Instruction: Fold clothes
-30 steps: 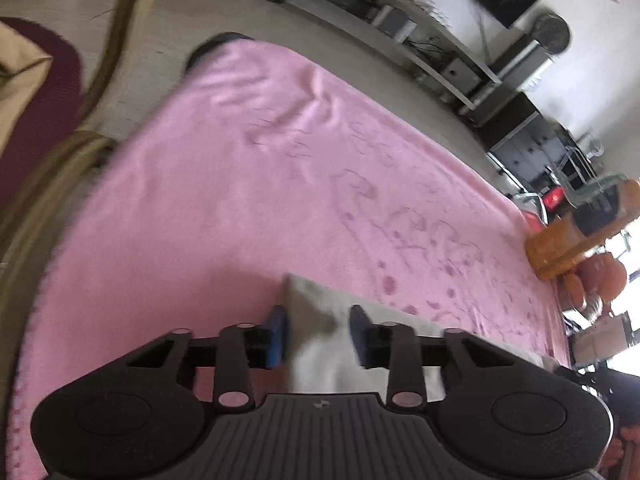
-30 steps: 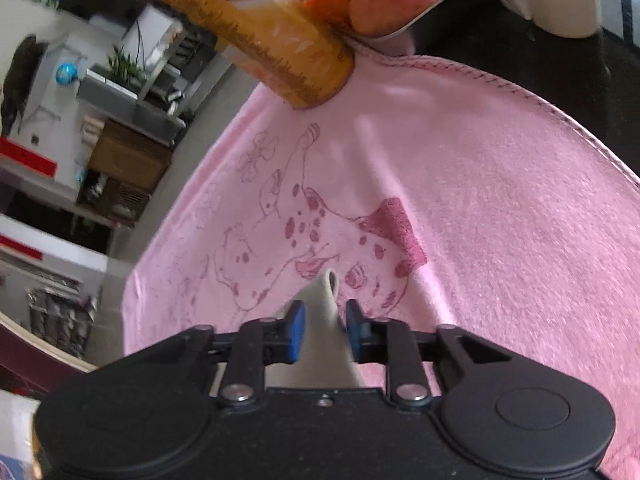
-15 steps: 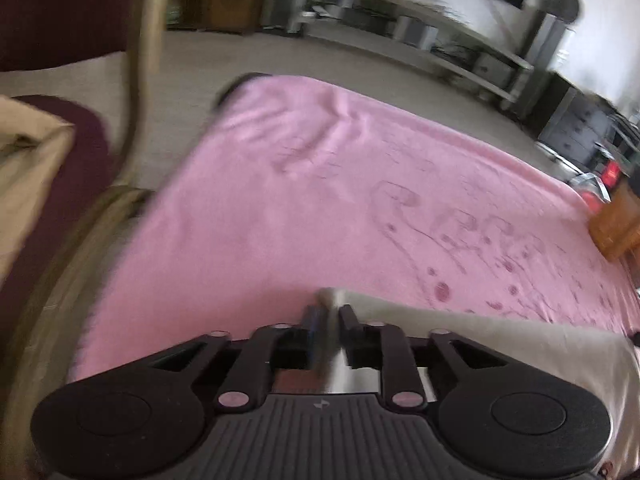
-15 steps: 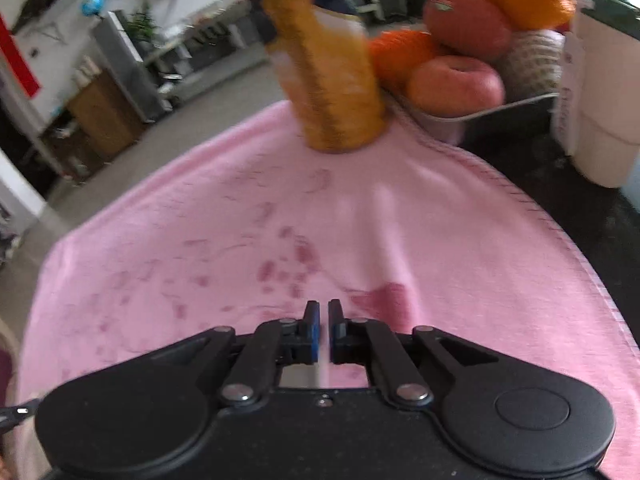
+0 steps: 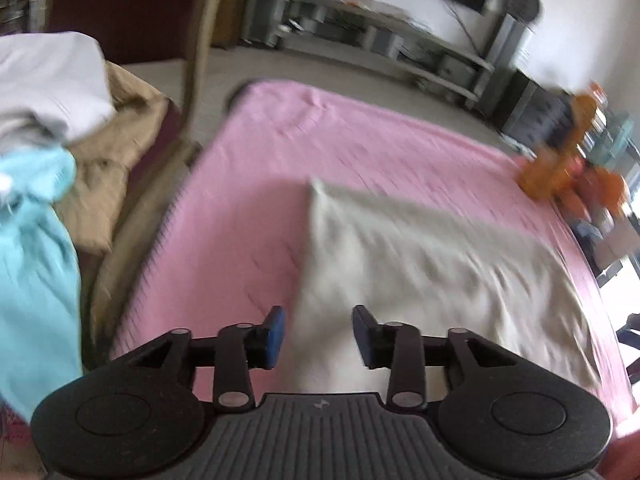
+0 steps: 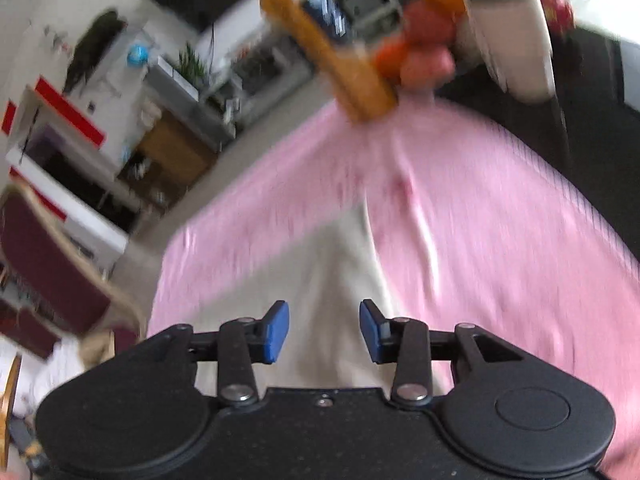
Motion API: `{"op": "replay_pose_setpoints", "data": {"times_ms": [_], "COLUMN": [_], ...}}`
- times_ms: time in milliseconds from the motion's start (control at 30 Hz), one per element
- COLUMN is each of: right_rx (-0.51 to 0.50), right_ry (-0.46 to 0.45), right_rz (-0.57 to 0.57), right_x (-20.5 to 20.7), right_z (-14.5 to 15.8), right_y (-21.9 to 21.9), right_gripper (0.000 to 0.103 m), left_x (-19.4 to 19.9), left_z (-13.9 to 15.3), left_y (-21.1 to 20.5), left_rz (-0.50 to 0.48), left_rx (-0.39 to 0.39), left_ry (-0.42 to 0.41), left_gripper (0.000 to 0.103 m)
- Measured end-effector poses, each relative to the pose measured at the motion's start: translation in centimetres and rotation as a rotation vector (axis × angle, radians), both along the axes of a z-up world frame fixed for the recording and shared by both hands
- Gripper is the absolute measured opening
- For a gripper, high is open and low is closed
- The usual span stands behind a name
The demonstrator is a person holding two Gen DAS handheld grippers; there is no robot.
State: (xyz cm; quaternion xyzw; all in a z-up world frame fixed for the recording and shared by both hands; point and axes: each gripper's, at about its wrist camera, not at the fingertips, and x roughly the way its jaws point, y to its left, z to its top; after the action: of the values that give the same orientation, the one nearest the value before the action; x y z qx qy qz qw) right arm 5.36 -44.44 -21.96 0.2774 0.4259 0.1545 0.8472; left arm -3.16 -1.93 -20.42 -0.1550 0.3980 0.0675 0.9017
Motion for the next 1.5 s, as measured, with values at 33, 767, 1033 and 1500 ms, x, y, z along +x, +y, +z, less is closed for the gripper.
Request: {"op": "replay_pose_setpoints", "data": {"times_ms": [33,767,1033,1500], "right_rx": [0.004,0.395,0.442,0.468], "right_ry": [0.022,0.336,0.330,0.394], "right_rz": [0.021,-0.032,-0.035,-0.015], "right_x": [-0.7,-2.0,-2.0,-1.4], "right_z": [-0.5,-7.9,-8.0,-9.5], "right_y": [0.3,0.7,0.6,2.5], "right_gripper": [0.038,0.038,0.038,0.038], "left_x": [-0.6,-1.6,-1.5,-0.6], "left_z": [-0.2,-4.6,-4.4,-5.7], "left_y": [-0.9,1.1,1.5,1.6], "left_rz": [-0.019,0.141,0.147,0.207], "left_rx": [-0.010,-0.420,-0.490,-0.430], "left_ry": [0.008,0.090,0.038,0.100], "left_gripper": [0.039,0.039,0.040,0.039]}}
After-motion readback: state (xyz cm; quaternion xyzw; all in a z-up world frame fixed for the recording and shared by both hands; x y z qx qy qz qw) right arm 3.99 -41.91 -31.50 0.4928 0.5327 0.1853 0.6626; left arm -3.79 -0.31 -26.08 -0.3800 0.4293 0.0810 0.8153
